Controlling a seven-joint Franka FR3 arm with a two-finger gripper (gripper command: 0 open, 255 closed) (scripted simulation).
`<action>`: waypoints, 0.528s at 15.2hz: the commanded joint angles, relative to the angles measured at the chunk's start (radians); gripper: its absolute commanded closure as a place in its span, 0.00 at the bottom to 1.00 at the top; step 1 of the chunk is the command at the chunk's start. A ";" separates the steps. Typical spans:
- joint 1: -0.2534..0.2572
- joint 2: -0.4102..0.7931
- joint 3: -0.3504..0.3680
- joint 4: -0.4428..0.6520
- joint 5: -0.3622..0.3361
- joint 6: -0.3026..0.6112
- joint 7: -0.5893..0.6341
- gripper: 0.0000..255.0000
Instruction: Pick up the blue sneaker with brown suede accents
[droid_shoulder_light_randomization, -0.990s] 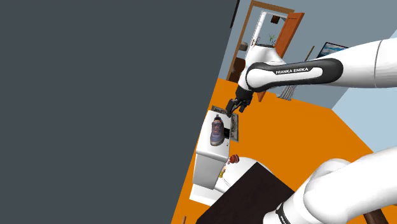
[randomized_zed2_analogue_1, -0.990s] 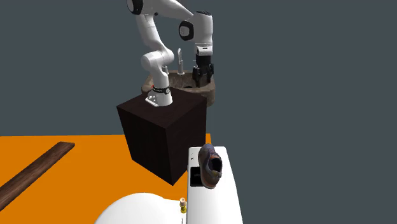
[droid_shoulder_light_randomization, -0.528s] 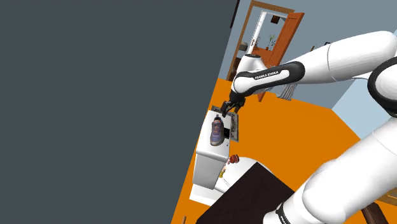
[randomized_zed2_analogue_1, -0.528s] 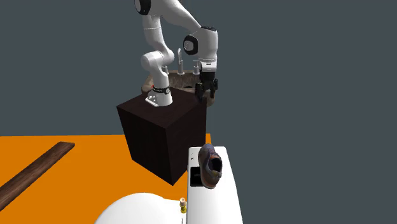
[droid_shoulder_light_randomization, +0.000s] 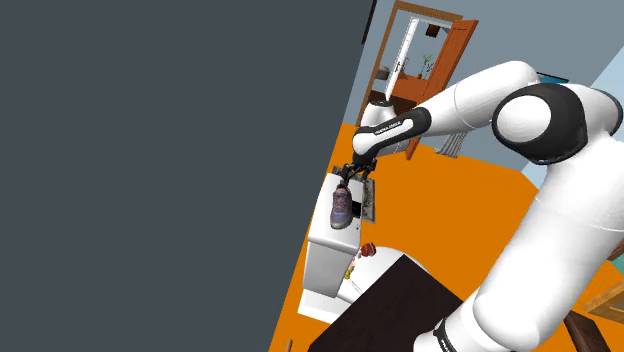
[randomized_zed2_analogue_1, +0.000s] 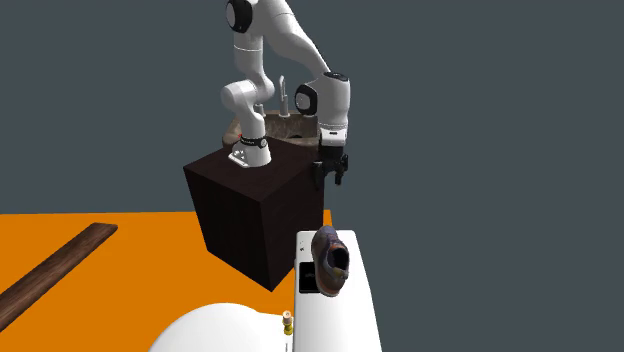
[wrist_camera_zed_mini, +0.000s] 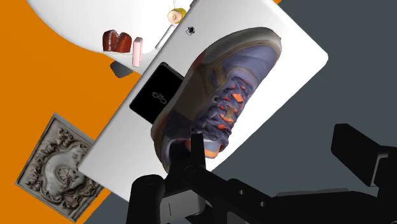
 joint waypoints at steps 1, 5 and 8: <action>-0.014 0.076 -0.007 0.064 0.009 0.015 -0.007 0.00; -0.044 0.223 -0.015 0.192 0.029 0.040 -0.013 0.00; -0.070 0.333 -0.019 0.301 0.043 0.046 -0.016 0.00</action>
